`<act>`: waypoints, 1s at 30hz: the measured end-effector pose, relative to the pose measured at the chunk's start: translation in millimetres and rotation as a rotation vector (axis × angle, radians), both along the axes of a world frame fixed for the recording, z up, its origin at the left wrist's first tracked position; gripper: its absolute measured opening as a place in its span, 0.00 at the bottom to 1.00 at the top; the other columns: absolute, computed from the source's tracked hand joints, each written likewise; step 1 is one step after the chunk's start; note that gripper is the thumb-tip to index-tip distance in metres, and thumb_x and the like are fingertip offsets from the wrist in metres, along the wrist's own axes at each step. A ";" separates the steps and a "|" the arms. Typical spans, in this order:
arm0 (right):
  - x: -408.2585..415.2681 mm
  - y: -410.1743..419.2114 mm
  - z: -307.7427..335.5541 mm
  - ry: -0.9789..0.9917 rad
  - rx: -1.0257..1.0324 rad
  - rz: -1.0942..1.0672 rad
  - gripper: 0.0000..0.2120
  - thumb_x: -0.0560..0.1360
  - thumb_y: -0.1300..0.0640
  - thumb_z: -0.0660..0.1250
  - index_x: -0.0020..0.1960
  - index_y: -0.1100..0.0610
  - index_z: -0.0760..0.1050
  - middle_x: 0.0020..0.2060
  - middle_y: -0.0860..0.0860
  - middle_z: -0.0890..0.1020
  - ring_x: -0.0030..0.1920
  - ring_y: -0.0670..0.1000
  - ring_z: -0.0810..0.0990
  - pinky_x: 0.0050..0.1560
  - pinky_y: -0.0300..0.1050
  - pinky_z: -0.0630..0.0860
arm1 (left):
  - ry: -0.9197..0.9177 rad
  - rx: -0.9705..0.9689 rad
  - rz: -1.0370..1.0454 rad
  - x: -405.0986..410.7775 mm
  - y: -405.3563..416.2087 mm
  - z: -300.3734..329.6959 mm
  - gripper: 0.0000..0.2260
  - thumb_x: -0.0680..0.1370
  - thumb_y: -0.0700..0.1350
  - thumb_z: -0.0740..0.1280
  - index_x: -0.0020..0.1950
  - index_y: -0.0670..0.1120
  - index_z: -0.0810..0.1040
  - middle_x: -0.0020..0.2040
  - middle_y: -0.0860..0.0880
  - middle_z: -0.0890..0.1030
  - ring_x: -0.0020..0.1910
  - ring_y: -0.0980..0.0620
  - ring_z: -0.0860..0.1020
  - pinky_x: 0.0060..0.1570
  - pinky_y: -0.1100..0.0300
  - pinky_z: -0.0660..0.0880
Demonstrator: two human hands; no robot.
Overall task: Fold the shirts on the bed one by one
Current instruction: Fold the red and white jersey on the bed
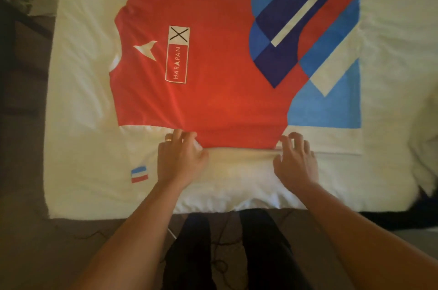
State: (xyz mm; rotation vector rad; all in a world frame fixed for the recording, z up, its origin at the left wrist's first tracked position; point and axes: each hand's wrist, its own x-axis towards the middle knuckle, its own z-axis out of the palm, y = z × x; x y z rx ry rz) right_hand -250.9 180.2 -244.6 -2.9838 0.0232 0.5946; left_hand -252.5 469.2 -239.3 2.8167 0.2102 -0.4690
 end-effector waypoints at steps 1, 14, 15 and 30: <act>5.4 -21.6 1.1 0.022 -0.081 0.020 0.23 0.68 0.59 0.71 0.62 0.58 0.72 0.63 0.59 0.72 0.53 0.63 0.75 0.47 0.58 0.77 | 0.036 0.011 -0.082 6.4 -7.3 -5.1 0.22 0.72 0.59 0.71 0.61 0.50 0.78 0.57 0.48 0.76 0.57 0.41 0.75 0.54 0.46 0.73; 40.3 -141.7 -5.4 0.098 -0.187 0.151 0.15 0.57 0.70 0.75 0.41 0.60 0.77 0.40 0.59 0.76 0.35 0.62 0.78 0.26 0.50 0.72 | 0.211 0.240 -0.467 35.3 -11.8 -12.7 0.15 0.63 0.36 0.76 0.45 0.44 0.76 0.39 0.44 0.75 0.34 0.37 0.79 0.27 0.54 0.67; 43.7 -142.6 -1.5 0.143 -0.187 0.148 0.14 0.60 0.69 0.75 0.43 0.59 0.78 0.41 0.57 0.77 0.38 0.62 0.78 0.28 0.51 0.74 | 0.246 0.213 -0.439 38.0 -10.3 -9.6 0.12 0.66 0.36 0.74 0.45 0.45 0.76 0.40 0.45 0.75 0.37 0.38 0.80 0.29 0.54 0.68; 180.9 -169.2 7.9 0.332 -0.058 -0.022 0.13 0.74 0.61 0.61 0.55 0.52 0.79 0.56 0.54 0.81 0.58 0.60 0.79 0.55 0.50 0.77 | 0.537 -0.147 -0.095 179.3 2.2 9.9 0.14 0.74 0.29 0.64 0.33 0.45 0.75 0.35 0.47 0.76 0.38 0.47 0.74 0.34 0.60 0.64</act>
